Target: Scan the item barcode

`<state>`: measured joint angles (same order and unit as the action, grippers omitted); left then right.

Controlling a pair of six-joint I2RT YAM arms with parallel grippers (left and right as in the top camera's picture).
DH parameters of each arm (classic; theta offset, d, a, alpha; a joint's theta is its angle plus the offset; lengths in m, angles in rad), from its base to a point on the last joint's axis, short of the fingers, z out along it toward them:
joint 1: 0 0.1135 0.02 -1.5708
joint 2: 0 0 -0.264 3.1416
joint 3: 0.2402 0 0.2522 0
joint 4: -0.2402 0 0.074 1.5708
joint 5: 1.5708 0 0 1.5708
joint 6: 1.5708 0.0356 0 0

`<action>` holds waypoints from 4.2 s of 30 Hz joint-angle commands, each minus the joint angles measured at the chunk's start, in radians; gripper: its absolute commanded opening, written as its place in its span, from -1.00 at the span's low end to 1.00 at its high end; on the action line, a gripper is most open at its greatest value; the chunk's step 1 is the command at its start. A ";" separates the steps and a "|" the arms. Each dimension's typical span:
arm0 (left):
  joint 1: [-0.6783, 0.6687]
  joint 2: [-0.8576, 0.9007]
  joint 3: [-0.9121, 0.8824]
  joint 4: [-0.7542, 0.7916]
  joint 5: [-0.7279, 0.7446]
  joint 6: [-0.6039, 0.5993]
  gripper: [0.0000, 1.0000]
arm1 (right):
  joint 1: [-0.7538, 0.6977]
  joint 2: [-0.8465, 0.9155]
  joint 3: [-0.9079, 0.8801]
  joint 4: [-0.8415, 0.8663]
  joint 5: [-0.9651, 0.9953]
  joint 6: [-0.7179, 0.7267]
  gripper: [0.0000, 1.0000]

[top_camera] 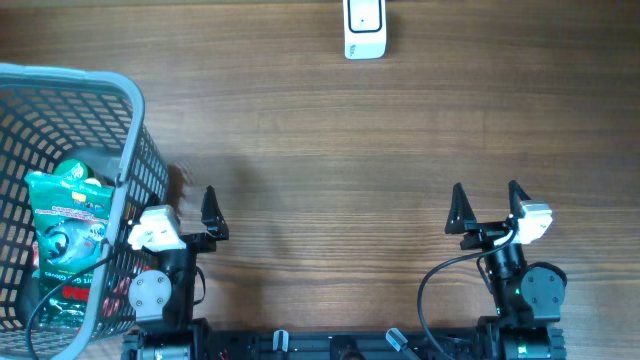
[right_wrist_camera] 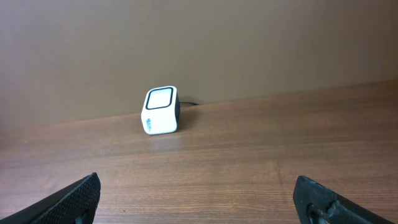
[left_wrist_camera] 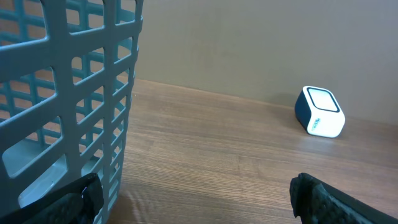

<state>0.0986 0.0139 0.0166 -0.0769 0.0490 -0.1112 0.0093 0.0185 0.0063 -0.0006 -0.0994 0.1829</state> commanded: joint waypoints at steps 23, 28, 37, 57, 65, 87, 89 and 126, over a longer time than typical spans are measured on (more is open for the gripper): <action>0.006 -0.007 -0.011 0.002 -0.014 -0.009 1.00 | -0.007 0.005 -0.001 0.003 0.021 0.010 1.00; 0.006 -0.007 -0.011 0.002 -0.014 -0.009 1.00 | -0.007 0.005 -0.001 0.003 0.021 0.011 1.00; 0.006 -0.007 -0.011 0.002 -0.014 -0.009 1.00 | -0.007 0.005 -0.001 0.003 0.021 0.011 1.00; 0.006 -0.007 -0.011 0.003 -0.013 -0.009 1.00 | -0.007 0.005 -0.001 0.003 0.021 0.010 0.99; 0.004 -0.007 -0.011 0.015 0.066 -0.010 1.00 | -0.007 0.005 -0.001 0.003 0.021 0.011 1.00; 0.004 0.155 0.383 0.061 0.502 -0.194 1.00 | -0.007 0.005 -0.001 0.003 0.021 0.010 1.00; 0.005 0.222 0.456 0.044 0.505 -0.225 1.00 | -0.007 0.005 -0.001 0.003 0.021 0.010 1.00; 0.024 1.209 1.771 -1.053 -0.492 -0.399 0.99 | -0.007 0.005 -0.001 0.003 0.021 0.011 1.00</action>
<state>0.0998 1.1858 1.7596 -1.0737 -0.1753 -0.4305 0.0093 0.0227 0.0063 -0.0006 -0.0956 0.1829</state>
